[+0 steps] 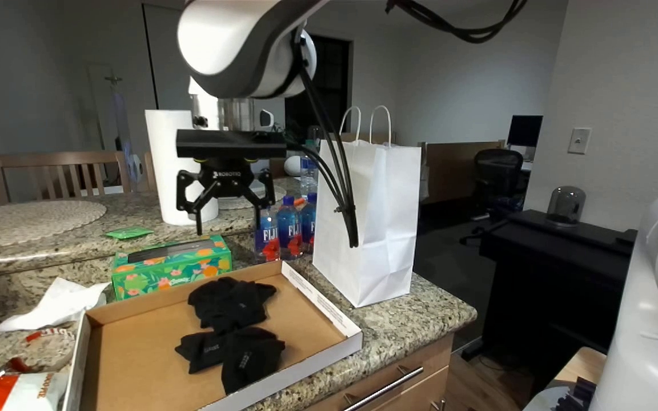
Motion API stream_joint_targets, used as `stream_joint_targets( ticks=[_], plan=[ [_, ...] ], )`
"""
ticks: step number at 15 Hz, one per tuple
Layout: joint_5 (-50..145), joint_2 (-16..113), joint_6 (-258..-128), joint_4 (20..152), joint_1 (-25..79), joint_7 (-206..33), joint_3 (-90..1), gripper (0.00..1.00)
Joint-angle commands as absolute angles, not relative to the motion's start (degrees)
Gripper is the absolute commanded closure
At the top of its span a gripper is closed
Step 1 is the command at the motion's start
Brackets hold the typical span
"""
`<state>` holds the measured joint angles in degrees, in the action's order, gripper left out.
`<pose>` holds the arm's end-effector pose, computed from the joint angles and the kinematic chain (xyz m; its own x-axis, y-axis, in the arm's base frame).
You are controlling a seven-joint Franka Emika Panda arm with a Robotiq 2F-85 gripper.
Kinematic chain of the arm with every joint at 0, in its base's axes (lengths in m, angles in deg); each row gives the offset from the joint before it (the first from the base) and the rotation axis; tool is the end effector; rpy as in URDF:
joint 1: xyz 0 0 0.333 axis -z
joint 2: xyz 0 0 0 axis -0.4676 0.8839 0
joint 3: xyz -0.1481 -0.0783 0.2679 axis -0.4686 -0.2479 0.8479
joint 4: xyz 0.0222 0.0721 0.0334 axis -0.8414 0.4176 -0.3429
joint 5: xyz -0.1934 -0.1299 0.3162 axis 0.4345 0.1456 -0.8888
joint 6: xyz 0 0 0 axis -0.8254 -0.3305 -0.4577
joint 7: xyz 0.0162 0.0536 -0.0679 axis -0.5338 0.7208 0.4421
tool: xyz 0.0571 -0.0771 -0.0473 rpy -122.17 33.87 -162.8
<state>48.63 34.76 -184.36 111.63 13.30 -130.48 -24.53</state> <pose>0.4900 0.2825 0.4194 0.9586 -0.2695 0.0919 -0.2679 -0.9630 -0.0293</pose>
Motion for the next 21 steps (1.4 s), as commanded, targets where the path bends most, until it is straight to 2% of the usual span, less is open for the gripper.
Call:
stream_joint_targets(
  ticks=[1, 11, 18, 19, 20, 21],
  plan=[
    [50.1, 39.6, -184.8, 109.4, 12.3, -131.2, -25.0, 0.0],
    [50.7, 59.2, -187.3, 98.2, 7.5, -132.1, -31.0, 0.0],
    [50.3, 66.8, -185.2, 91.6, 4.7, -132.7, -34.9, 0.0],
    [49.9, 67.5, -185.1, 91.2, 4.5, -132.6, -35.1, 0.25],
    [49.8, 68.1, -185.0, 90.9, 4.4, -132.5, -35.2, 0.26],
    [49.7, 68.6, -184.9, 90.6, 4.2, -132.4, -35.4, 0.33]
  ],
)
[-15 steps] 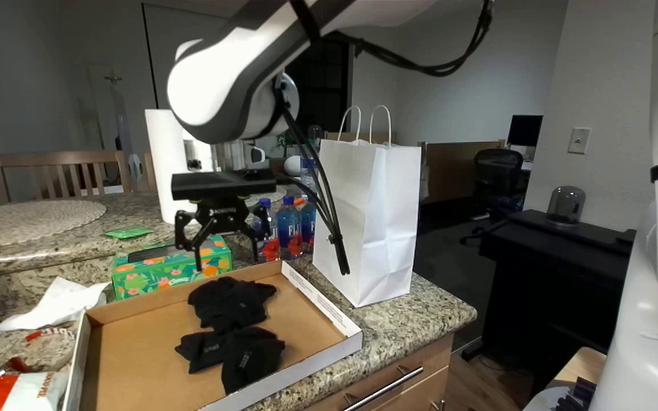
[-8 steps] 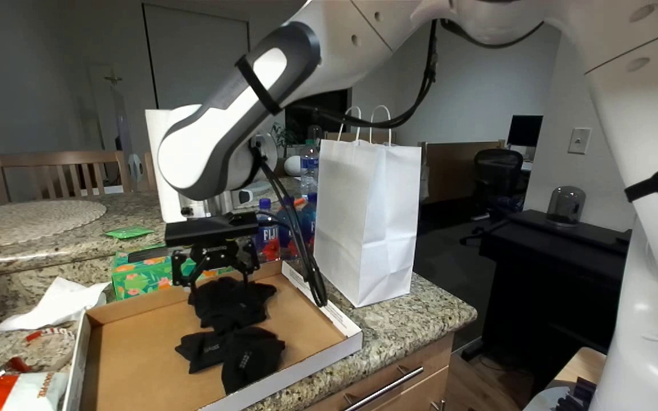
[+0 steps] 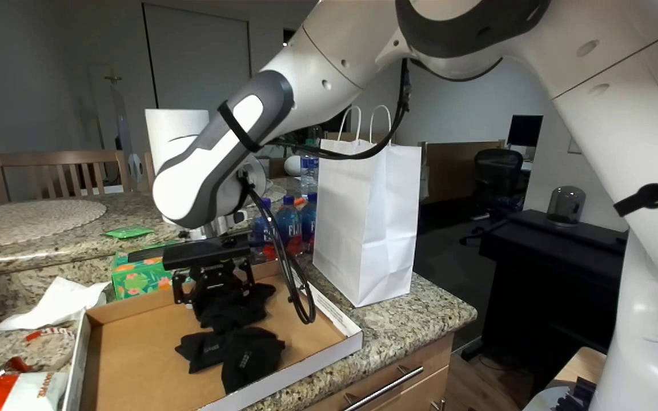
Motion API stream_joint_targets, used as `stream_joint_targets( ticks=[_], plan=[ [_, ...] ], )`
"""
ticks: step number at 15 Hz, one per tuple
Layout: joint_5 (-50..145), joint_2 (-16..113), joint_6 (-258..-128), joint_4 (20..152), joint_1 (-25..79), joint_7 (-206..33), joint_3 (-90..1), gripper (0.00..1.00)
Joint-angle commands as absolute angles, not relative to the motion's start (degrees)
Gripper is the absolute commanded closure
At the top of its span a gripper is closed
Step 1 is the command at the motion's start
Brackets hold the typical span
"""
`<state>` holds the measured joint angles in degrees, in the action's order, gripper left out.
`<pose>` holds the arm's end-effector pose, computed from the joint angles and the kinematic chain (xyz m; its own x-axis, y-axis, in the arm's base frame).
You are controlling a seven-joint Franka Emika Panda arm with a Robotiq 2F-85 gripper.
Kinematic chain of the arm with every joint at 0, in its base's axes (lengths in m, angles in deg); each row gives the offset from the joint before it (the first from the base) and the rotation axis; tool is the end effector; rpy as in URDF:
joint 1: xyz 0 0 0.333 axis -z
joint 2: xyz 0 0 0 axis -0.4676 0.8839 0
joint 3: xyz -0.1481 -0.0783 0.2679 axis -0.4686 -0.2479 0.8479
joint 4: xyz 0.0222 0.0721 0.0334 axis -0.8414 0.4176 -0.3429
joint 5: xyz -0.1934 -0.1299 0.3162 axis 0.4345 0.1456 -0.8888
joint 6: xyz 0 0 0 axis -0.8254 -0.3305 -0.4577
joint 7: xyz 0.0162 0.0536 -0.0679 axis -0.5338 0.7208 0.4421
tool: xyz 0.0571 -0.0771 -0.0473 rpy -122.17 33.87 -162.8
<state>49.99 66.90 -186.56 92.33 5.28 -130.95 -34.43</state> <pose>0.5837 0.3068 0.2249 0.9515 -0.3022 -0.0574 -0.2972 -0.9513 0.0818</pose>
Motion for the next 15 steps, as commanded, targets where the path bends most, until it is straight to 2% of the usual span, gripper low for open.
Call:
stream_joint_targets(
  ticks=[1, 9, 11, 13, 15],
  plan=[
    [49.6, 68.7, -184.4, 90.2, 4.1, -132.3, -35.4, 0.39],
    [50.2, 67.3, -177.3, 89.1, 4.0, -132.2, -36.0, 0.91],
    [50.4, 66.6, -175.2, 89.0, 4.0, -132.2, -36.1, 0.93],
    [50.7, 65.8, -172.6, 88.6, 3.8, -131.6, -35.9, 0.89],
    [51.3, 63.5, -171.0, 89.4, 3.6, -131.3, -35.7, 0.92]
  ],
)
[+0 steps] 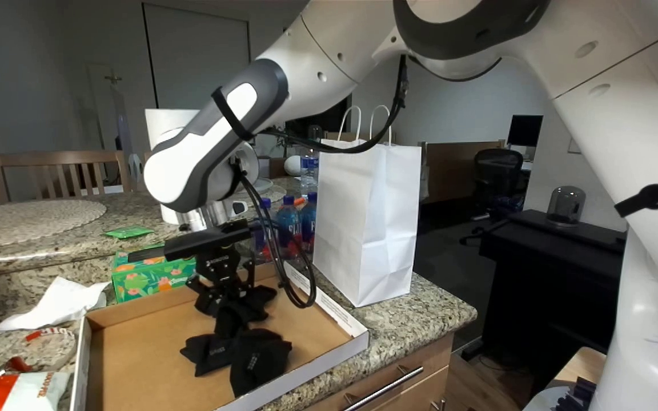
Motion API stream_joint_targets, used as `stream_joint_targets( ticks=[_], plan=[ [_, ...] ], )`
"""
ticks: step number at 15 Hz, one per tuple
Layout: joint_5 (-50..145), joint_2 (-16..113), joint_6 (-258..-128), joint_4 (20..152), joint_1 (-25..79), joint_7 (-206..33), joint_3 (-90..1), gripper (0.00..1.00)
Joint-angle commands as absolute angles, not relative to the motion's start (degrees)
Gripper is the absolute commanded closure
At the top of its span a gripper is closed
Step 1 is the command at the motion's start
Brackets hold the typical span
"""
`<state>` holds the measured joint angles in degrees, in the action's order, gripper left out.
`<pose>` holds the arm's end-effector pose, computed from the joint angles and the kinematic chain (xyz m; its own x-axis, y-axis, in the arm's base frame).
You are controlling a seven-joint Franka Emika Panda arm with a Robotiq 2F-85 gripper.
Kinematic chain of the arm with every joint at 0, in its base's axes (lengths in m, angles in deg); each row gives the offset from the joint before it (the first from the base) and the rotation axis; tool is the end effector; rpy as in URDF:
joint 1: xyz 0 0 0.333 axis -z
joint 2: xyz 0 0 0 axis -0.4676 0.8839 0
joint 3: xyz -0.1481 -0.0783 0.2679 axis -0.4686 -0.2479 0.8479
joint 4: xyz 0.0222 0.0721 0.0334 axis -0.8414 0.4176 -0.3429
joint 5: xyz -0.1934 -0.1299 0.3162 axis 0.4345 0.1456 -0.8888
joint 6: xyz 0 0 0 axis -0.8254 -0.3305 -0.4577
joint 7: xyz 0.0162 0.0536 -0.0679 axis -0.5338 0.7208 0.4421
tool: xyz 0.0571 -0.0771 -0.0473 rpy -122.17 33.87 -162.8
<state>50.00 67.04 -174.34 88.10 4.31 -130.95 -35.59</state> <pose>0.5833 0.3016 0.2383 0.9379 -0.3179 -0.1387 -0.2882 -0.9368 0.1986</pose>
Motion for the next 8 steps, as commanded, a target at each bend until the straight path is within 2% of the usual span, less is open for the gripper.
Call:
stream_joint_targets(
  ticks=[1, 8],
  plan=[
    [51.2, 62.5, -169.8, 89.4, 3.7, -130.8, -35.5, 0.9],
    [53.1, 53.3, -162.3, 88.5, 4.3, -127.5, -34.1, 0.9]
  ],
)
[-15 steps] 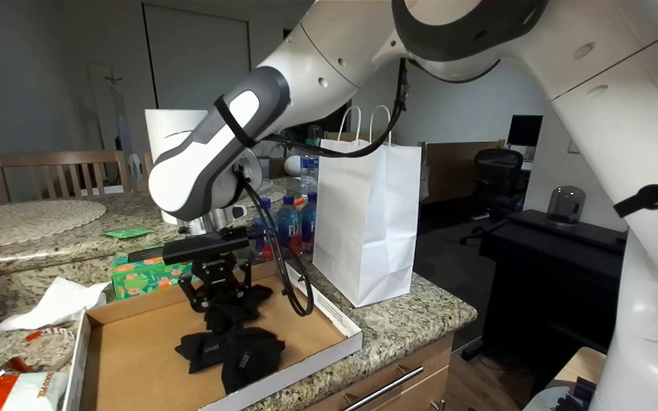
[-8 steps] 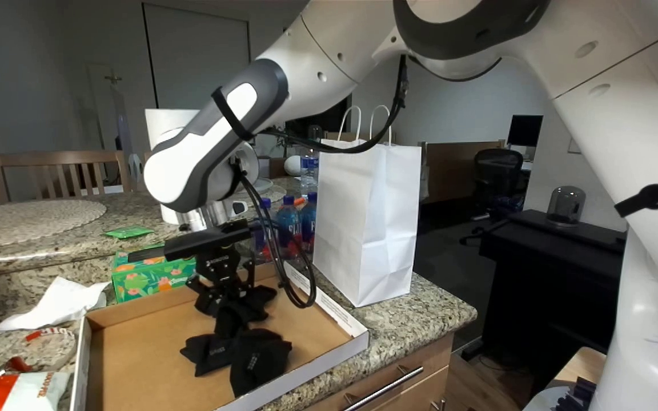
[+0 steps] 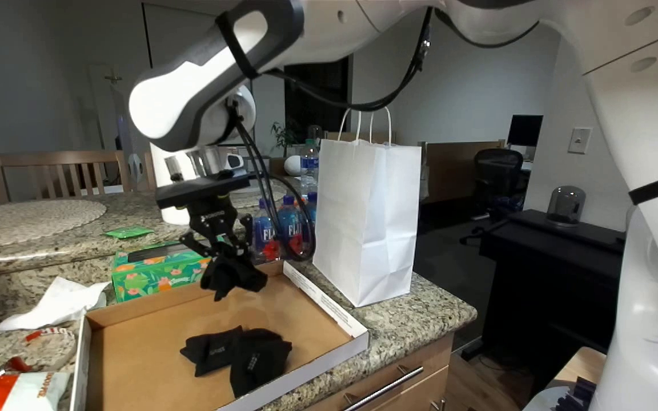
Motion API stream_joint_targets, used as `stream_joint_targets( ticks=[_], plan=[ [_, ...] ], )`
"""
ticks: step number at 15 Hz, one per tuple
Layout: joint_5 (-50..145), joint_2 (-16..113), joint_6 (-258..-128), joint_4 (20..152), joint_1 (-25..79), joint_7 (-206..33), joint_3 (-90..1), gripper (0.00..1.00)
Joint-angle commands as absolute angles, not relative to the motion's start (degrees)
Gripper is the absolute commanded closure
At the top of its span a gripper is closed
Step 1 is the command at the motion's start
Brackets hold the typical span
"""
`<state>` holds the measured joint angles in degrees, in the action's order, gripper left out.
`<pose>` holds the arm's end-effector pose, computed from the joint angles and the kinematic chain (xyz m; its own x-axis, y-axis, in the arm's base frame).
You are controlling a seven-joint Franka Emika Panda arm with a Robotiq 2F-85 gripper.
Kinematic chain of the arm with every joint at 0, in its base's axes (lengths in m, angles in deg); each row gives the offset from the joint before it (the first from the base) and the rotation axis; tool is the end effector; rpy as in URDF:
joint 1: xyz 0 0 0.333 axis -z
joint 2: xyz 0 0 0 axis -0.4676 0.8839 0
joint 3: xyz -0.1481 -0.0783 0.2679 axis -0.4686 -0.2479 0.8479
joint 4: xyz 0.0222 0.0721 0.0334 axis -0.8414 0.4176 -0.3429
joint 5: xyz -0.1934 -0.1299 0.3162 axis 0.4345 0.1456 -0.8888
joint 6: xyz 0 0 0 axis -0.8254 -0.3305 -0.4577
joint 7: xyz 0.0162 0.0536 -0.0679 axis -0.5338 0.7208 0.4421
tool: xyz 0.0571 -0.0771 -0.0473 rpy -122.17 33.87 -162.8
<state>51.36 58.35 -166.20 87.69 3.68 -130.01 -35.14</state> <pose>0.5722 0.3048 0.3319 0.9537 -0.2819 -0.1047 -0.2560 -0.9437 0.2094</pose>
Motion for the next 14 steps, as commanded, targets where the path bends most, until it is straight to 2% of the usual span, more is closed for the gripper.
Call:
stream_joint_targets(
  ticks=[1, 7, 11, 14],
  plan=[
    [54.0, 51.3, -160.9, 88.3, 4.3, -126.9, -33.9, 0.9],
    [57.5, 40.3, -149.7, 84.4, 5.4, -119.3, -31.5, 0.91],
    [58.2, 37.2, -137.5, 76.3, 7.7, -111.5, -30.9, 0.91],
    [58.0, 35.2, -134.5, 72.0, 10.6, -106.1, -31.6, 0.91]
  ],
)
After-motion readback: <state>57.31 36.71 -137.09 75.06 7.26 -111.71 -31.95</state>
